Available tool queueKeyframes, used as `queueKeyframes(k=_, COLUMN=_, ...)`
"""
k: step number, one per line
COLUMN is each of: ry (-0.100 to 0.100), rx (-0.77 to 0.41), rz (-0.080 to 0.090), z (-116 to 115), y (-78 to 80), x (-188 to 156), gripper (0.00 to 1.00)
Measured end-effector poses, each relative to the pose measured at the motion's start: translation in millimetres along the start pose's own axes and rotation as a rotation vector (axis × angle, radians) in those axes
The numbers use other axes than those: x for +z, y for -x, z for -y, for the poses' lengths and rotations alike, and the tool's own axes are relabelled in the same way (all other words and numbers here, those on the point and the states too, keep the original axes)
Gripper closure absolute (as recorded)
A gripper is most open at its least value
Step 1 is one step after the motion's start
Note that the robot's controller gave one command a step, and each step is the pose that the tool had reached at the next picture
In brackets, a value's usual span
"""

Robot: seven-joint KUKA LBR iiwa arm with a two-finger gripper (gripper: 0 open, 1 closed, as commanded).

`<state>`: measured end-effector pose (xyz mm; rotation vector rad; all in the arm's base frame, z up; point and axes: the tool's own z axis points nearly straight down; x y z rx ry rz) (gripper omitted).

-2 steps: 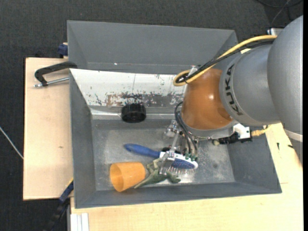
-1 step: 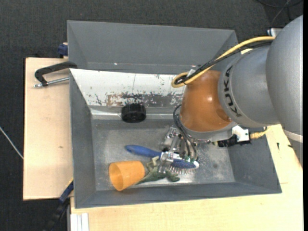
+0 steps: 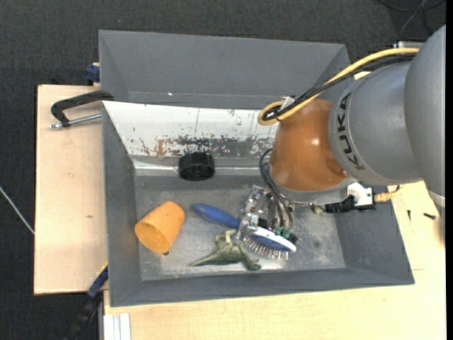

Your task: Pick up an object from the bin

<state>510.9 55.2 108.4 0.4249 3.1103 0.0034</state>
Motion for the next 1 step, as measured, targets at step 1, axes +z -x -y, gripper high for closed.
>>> queueKeyframes(k=1, ry=0.001, rx=-0.339, rz=0.008, z=-2.8, y=-5.3, x=-133.8, gripper=1.0)
